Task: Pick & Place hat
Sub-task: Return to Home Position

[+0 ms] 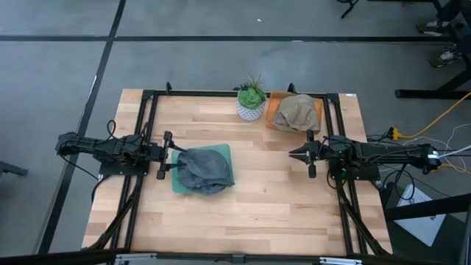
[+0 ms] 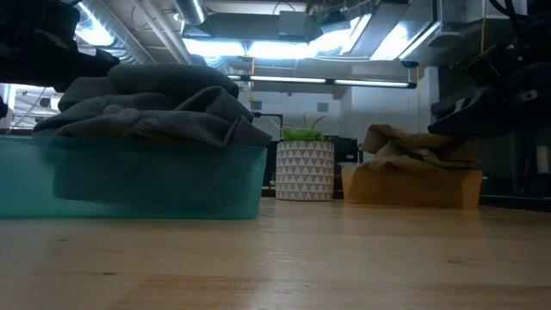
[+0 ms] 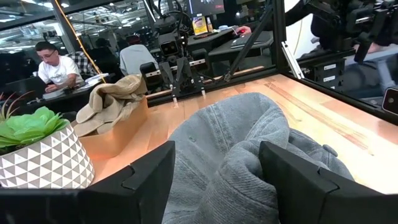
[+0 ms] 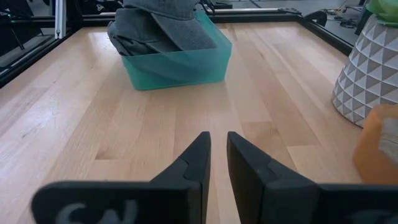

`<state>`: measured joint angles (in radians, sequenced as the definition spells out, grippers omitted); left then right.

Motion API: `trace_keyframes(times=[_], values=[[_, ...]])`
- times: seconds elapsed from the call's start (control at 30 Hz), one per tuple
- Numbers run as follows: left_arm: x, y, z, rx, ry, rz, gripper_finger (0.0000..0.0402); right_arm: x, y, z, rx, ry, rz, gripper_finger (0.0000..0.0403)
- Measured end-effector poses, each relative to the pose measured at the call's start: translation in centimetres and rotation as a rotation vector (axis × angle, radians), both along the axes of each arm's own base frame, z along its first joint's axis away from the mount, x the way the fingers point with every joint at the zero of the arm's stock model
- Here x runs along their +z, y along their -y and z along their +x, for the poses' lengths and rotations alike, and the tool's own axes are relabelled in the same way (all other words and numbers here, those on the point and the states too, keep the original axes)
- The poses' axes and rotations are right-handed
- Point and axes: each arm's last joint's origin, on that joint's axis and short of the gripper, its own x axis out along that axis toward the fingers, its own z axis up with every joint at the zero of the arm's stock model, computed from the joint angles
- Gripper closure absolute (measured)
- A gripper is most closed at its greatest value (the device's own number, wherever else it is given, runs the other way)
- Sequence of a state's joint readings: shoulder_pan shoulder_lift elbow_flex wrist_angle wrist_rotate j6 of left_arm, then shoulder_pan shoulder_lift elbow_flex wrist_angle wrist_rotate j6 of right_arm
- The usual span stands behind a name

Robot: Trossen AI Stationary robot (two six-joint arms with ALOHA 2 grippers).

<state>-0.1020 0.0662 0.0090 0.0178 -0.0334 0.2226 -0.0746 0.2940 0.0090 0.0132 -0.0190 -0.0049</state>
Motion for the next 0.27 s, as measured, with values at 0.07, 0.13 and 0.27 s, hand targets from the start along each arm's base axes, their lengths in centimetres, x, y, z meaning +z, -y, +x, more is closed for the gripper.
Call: trace_keyframes(times=[0.07,0.13,0.27], values=[[0.01,0.0,0.0,0.0,0.001,0.0,0.0171,0.0,0.0,0.0,0.0,0.0,0.0,0.035],[0.0,0.0,0.0,0.0,0.0,0.0,0.017,0.0,0.0,0.0,0.0,0.0,0.0,0.035],[0.0,0.0,0.0,0.0,0.0,0.0,0.0172,0.0,0.0,0.0,0.0,0.0,0.0,0.035]])
